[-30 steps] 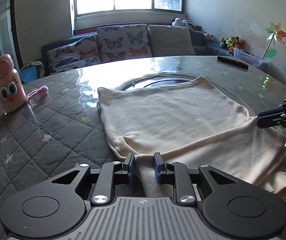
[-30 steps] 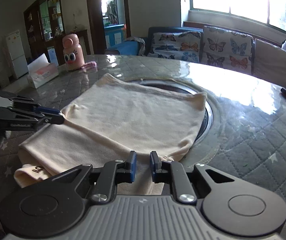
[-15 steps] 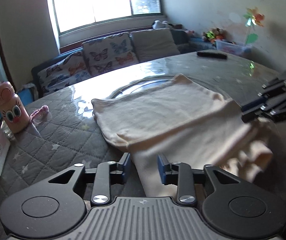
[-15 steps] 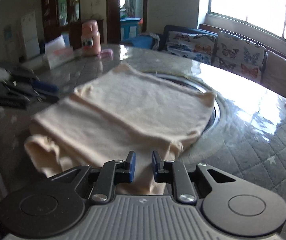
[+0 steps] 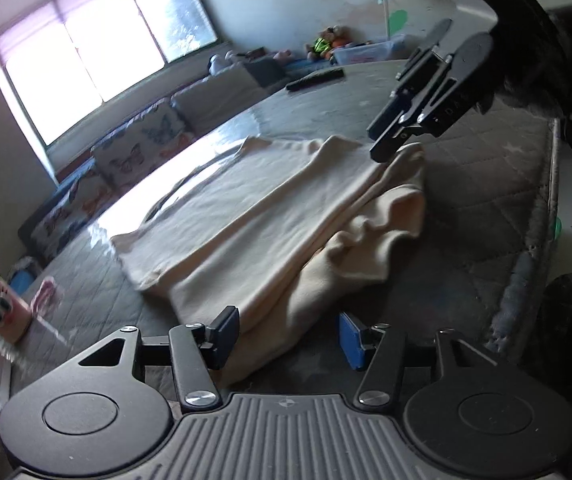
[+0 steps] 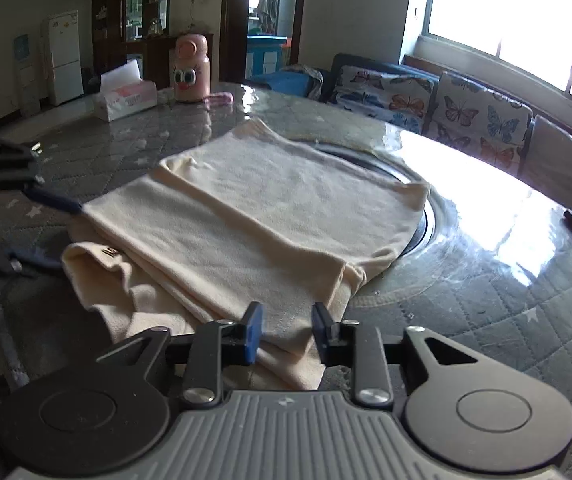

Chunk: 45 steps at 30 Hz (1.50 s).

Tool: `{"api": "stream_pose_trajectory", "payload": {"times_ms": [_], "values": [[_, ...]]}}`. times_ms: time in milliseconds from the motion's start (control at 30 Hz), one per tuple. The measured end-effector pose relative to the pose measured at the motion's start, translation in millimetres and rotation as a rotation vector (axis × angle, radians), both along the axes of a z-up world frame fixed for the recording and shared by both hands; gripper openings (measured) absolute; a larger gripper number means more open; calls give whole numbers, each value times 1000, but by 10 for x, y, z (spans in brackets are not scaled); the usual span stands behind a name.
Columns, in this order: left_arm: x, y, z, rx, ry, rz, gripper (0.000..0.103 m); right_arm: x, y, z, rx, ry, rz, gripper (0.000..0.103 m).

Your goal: Fold clothes

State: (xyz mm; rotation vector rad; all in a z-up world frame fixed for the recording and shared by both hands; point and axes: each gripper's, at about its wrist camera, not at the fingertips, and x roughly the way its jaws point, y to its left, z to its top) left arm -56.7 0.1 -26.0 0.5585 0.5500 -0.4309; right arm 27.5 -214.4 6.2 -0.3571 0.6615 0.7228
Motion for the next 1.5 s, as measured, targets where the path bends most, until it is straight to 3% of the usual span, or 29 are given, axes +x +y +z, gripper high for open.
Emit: {"api": "stream_pose_trajectory", "payload": {"times_ms": [100, 167, 233, 333, 400, 567, 600, 733, 833, 900, 1000, 1233, 1500], "values": [[39, -61, -20, -10, -15, -14, 56, -48, -23, 34, -6, -10, 11, 35], [57, -86, -23, -17, -22, -21, 47, -80, -36, 48, -8, -12, 23, 39], [91, -95, -9, -31, -22, -25, 28, -114, -45, 61, -10, -16, 38, 40], [199, -49, 92, -92, -17, -1, 15, -189, -43, 87, -21, -26, 82, 45], [310, 9, 178, -140, -17, 28, 13, -232, -42, 100, -31, -32, 112, 57], [613, 114, 343, -228, -3, 95, 12, -293, 19, 73, -42, -31, 190, 61], [655, 118, 358, -232, 0, 100, 12, -296, 45, 56, -44, -33, 202, 65], [752, 134, 395, -246, 5, 112, 12, -275, 196, -34, -67, -76, 229, 66], [749, 149, 385, -247, 13, 113, 12, -213, 294, -78, -80, -91, 231, 58], [704, 159, 353, -242, 21, 114, 16, -119, 345, -104, -82, -65, 222, 35], [608, 195, 294, -234, 29, 121, 21, 18, 326, -91, -42, 1, 191, 17], [334, 253, 159, -188, 27, 127, 45, 163, 212, 65, 54, 54, 140, 13], [252, 202, -53, -70, -7, 116, 46, 225, 198, 229, 96, 35, 111, 12]]}}
